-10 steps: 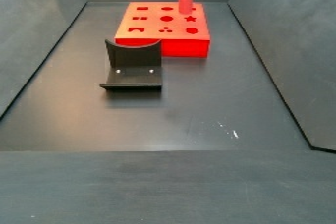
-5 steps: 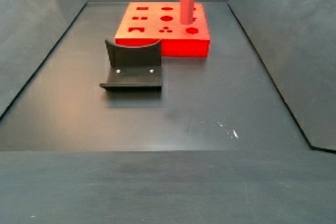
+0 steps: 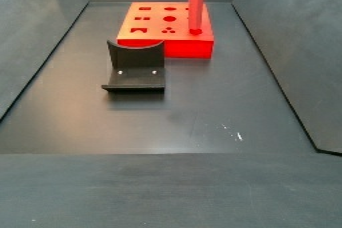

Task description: Insert the hexagon object.

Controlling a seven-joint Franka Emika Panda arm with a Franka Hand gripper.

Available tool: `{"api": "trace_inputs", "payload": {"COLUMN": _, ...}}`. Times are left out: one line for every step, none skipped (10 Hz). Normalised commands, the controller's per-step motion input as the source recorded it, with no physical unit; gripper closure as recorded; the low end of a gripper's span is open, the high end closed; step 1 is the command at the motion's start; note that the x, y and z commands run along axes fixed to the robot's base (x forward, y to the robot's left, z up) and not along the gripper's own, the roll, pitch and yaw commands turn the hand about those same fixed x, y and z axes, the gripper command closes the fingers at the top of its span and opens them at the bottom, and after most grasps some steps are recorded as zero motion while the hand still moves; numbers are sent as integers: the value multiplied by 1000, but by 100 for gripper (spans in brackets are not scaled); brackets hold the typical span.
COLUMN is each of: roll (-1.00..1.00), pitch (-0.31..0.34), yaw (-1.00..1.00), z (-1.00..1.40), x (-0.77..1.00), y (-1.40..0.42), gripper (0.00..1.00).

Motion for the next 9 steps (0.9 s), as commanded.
{"api": "trace_inputs", "payload": {"roll": -154, "pitch": -180, "yaw": -377, "z": -63, "x": 0, "y": 0, "gripper": 100}}
{"api": "trace_inputs", "payload": {"roll": -151, "pitch": -171, "yaw": -289, "z": -40, "x": 0, "y": 0, "gripper": 100}}
{"api": "trace_inputs", "payload": {"roll": -116, "pitch": -161, "yaw": -129, "z": -43, "x": -126, "y": 0, "gripper": 100}}
{"api": "trace_inputs", "payload": {"roll": -184, "pitch": -210, "yaw": -43, "z": -60, "x": -354, "y": 0, "gripper": 100}}
{"api": "trace_inputs", "payload": {"roll": -233, "pitch": -237, "yaw": -54, "z": -77, "x": -323, "y": 0, "gripper": 100}}
{"api": "trace_inputs", "payload": {"roll": -171, "pitch": -193, "yaw": -3, "z": -40, "x": -229, "y": 0, "gripper": 100}}
{"api": "trace_inputs", "payload": {"roll": -220, "pitch": -214, "yaw": 0, "z": -114, "x": -26, "y": -51, "gripper": 100}}
{"api": "trace_inputs", "payload": {"roll": -134, "pitch": -179, "yaw": 0, "z": -169, "x": 0, "y": 0, "gripper": 100}}
{"api": "trace_inputs", "payload": {"roll": -13, "pitch": -100, "yaw": 0, "z": -123, "x": 0, "y": 0, "gripper": 100}}
